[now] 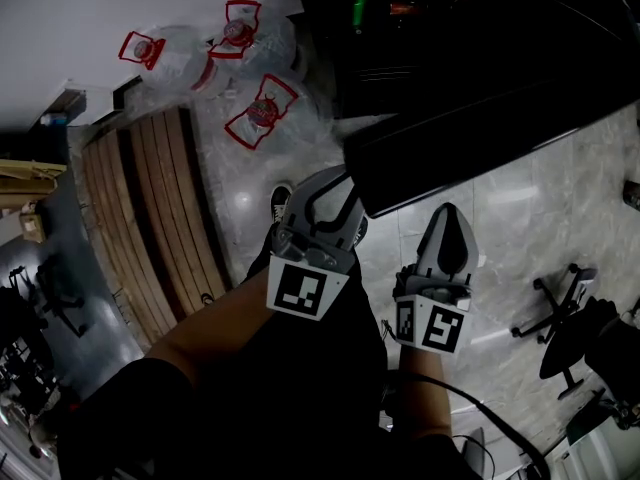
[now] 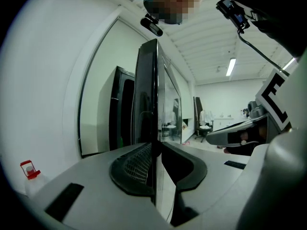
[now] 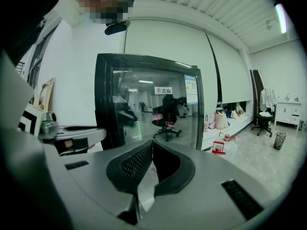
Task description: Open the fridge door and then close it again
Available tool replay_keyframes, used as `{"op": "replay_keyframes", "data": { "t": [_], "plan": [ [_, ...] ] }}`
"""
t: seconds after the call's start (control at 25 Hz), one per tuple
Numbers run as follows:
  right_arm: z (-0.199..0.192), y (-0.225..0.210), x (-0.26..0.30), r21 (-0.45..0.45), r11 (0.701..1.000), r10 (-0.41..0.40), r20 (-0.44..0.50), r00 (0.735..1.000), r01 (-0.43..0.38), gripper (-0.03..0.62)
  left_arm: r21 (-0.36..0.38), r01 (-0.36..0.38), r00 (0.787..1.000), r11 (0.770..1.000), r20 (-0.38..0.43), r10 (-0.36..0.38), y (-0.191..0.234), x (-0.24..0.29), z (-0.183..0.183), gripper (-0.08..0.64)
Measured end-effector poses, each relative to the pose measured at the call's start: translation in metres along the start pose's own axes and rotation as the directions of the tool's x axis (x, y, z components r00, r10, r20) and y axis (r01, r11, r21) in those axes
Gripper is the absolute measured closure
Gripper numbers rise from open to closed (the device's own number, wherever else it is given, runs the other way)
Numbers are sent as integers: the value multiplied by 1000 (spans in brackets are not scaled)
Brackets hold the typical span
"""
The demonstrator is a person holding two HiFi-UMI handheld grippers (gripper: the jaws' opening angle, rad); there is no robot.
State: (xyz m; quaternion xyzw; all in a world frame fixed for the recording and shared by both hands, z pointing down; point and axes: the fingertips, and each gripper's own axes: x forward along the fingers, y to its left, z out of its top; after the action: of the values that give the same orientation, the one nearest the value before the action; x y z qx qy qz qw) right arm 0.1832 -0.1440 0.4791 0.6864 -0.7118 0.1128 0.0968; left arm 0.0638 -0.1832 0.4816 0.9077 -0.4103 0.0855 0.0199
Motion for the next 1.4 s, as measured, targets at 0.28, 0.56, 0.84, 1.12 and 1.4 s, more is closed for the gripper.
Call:
{"op": "replay_keyframes", "data": {
  "t": [0.28, 0.56, 0.84, 1.12, 1.4],
  "plan": [
    [4, 16, 13, -6, 1000, 29, -24, 999, -29, 577, 12, -45, 999, 999, 13, 45, 58, 31, 5, 476],
    [11, 19, 20, -7, 1000, 25, -7, 1000, -25, 577, -20, -39, 999, 999, 27, 40, 88, 51, 7, 468],
    [23, 20, 18, 23, 1000, 5, 6, 1000, -5, 577, 5, -88, 996, 996, 18, 87, 88, 47, 4, 469],
    [55, 45, 8, 0, 998, 59, 55, 997, -59, 577, -46, -97, 995, 994, 20, 98, 78, 19, 19, 537],
    [101, 76, -12, -24, 990, 144, 101, 984, -142, 577, -26, 9, 998, 1000, 65, -7, 45, -28, 85, 552]
  ]
}}
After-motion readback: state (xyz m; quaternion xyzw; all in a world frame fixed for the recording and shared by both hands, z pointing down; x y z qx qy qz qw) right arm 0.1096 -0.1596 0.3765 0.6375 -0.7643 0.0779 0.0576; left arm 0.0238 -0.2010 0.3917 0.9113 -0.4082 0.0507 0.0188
